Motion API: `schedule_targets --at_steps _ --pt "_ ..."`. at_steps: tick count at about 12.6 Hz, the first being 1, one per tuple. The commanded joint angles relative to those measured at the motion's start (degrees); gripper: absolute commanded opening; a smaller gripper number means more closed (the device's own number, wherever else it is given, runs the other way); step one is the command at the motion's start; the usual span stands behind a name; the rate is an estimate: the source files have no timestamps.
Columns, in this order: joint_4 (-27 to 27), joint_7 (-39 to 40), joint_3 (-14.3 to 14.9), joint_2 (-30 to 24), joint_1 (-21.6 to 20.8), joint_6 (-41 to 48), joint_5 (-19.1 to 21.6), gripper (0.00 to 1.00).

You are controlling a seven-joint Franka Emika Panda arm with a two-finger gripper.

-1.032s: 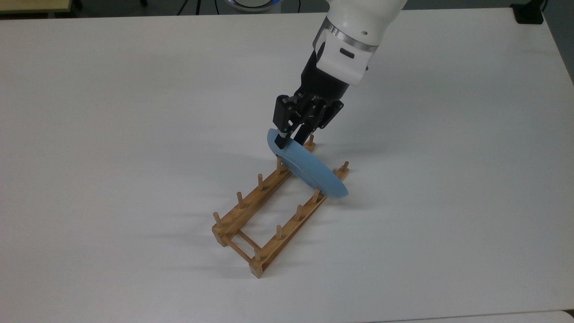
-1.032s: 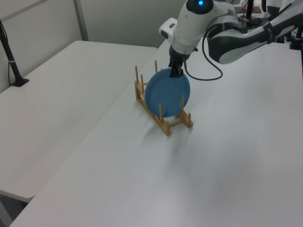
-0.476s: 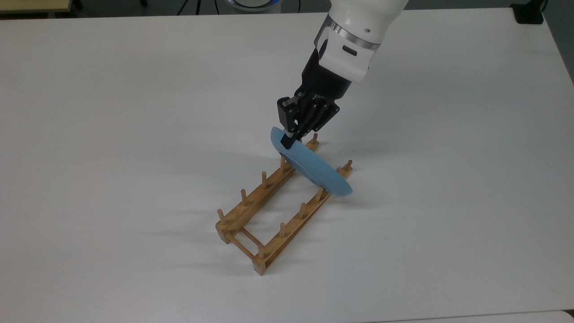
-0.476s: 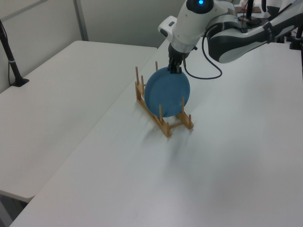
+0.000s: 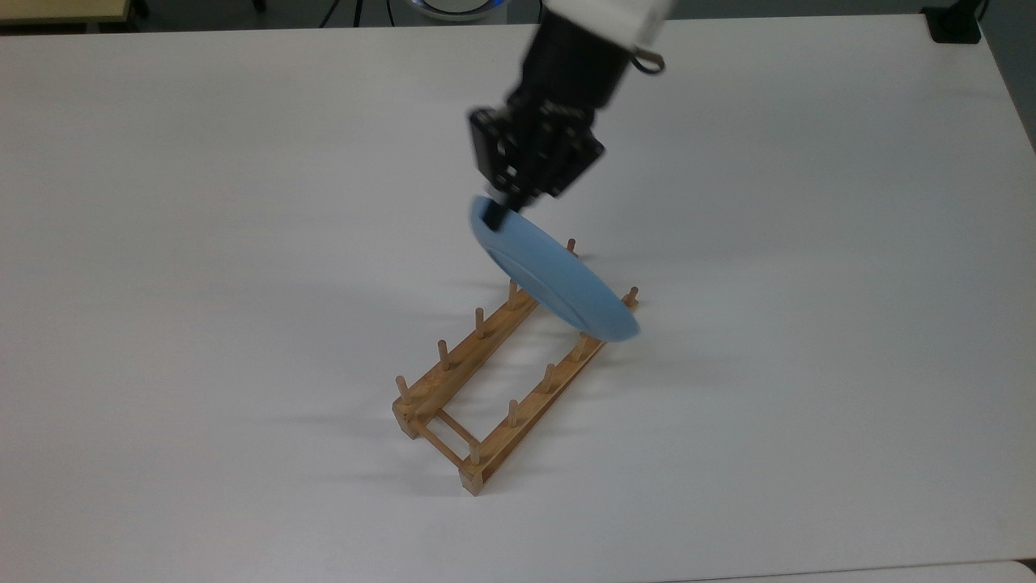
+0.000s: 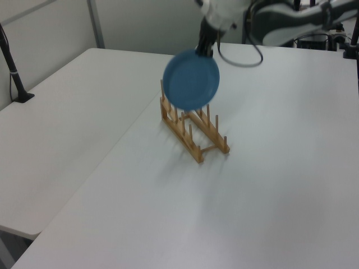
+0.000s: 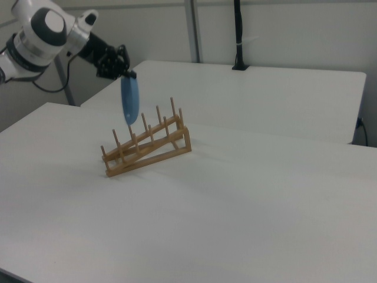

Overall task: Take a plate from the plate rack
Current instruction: 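Lift the gripped blue plate up out of the rack slots, then carry the plate away from the rack and lower it flat onto the table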

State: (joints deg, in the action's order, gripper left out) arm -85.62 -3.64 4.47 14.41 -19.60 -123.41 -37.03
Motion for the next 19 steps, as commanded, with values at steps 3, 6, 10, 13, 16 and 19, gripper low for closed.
schedule_targets --at_steps 3,6,10,13,16,19 --pt "-1.2 -3.0 -0.8 -6.1 9.0 -0.7 13.3 0.03" --pt "-1.9 0.0 0.6 -7.4 16.7 11.3 36.7 0.04" --pt "-7.5 10.1 11.6 -3.4 19.9 25.0 52.9 0.05" --pt "-11.1 20.8 15.7 1.7 21.6 24.5 52.2 0.06" --pt "-10.2 22.5 17.7 6.9 25.0 15.9 52.8 0.06" --pt "-8.5 22.0 17.7 13.2 27.6 5.8 53.2 0.06"
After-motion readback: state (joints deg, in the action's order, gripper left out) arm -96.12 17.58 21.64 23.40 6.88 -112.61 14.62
